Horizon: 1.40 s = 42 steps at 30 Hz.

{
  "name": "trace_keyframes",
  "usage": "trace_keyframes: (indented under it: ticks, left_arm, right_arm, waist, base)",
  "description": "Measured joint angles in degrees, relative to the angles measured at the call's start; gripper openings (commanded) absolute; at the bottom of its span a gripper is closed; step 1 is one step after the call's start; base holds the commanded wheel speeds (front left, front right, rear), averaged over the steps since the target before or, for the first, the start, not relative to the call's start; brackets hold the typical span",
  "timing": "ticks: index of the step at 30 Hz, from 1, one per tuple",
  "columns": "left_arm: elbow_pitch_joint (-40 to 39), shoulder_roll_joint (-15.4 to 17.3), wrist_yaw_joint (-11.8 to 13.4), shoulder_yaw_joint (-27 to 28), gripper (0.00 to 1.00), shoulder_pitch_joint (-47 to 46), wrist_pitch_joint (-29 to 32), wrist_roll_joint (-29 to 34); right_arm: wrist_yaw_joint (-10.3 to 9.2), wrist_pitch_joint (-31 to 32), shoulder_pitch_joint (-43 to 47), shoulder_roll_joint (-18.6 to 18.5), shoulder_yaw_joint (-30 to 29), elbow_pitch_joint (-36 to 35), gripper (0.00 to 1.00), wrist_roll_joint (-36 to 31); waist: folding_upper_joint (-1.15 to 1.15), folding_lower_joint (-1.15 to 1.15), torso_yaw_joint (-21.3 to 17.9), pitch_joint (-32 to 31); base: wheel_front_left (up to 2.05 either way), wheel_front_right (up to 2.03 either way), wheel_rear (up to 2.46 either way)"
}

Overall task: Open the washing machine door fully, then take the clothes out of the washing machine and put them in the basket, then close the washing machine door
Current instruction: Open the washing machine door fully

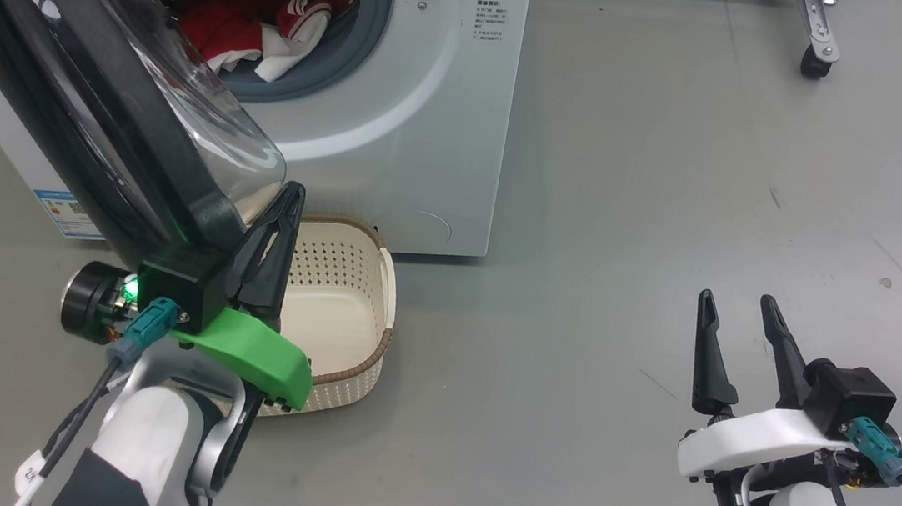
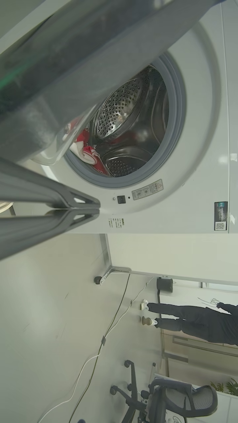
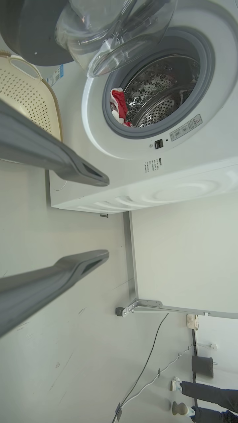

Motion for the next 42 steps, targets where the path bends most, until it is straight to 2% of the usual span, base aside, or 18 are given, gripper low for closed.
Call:
trace_keyframes:
  ticks: [15, 42]
  left_arm:
    - [5.2, -0.5, 0.0, 0.0, 0.00, 0.8, 2.4, -2.2]
    - [10.5, -0.9, 0.6, 0.8, 0.00, 0.7, 1.6, -2.2]
  right_arm:
    - [0.54, 0.0, 0.0, 0.6, -0.8, 0.5, 1.00, -0.5]
    - [2.02, 0.0, -0.3, 1.3, -2.1, 1.7, 1.00, -1.3]
  waist:
    - [0.00, 0.00, -0.9, 1.0]
    - [0.00, 0.00, -1.0, 1.5]
  base:
    - [0.00, 0.00, 0.00]
    - [0.00, 0.00, 0.00]
